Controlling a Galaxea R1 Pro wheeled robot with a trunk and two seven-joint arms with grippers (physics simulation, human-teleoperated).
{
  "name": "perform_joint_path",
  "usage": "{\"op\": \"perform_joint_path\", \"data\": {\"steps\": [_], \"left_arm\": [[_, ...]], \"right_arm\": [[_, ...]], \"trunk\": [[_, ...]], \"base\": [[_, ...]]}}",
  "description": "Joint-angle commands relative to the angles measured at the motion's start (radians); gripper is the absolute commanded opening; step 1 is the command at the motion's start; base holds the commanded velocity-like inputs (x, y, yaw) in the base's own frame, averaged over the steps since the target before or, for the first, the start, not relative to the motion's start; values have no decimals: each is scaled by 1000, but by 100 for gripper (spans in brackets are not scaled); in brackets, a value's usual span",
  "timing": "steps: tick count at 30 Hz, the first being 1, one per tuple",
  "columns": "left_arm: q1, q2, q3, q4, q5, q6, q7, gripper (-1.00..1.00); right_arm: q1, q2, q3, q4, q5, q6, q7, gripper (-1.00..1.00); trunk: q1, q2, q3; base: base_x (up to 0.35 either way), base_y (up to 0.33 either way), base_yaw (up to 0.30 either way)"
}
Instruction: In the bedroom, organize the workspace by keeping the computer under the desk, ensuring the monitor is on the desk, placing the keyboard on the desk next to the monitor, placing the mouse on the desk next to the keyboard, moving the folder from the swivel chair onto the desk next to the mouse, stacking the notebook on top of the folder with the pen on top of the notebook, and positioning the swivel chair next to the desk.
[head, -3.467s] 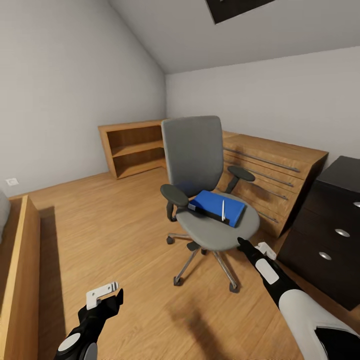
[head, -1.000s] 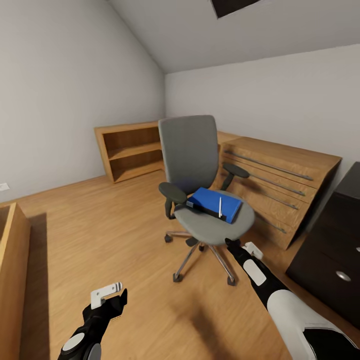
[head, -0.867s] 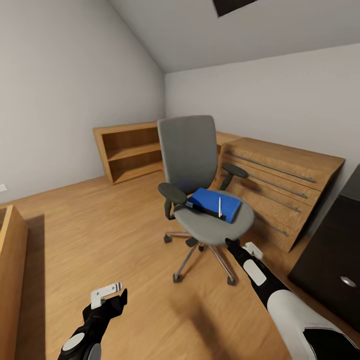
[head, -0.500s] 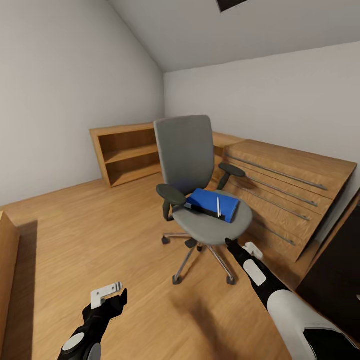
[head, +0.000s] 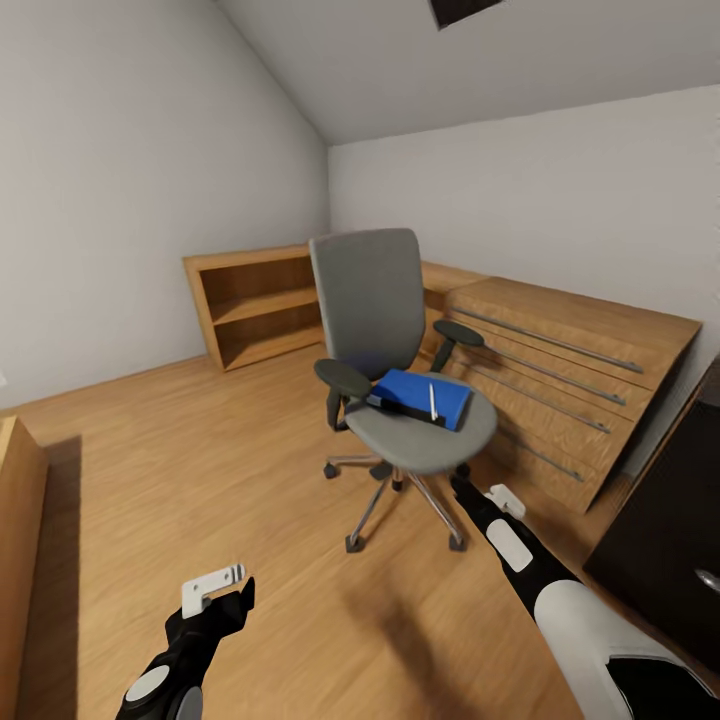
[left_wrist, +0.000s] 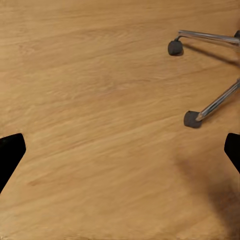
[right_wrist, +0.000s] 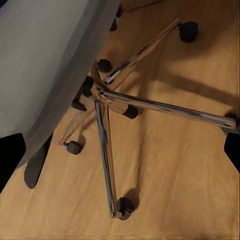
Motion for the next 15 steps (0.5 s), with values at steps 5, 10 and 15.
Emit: {"op": "perform_joint_path", "data": {"steps": [5,10,15], "left_arm": [[0,0,0,-1,11,3,6,100],[0,0,0,0,10,3,6,100],[0,2,-1,55,4,2,10,100]], "right_arm": [[0,0,-2,0,-6,2,0,100],[0,1,-2,3,-5,0,-1,100],[0,2,-2,13,-3,-57,-1,100]], "trunk": [[-1,0,-1],[-1,0,-1],[-1,0,-1]], "base": [[-332,0,0],[-333,0,0],[-90,0,0]]}}
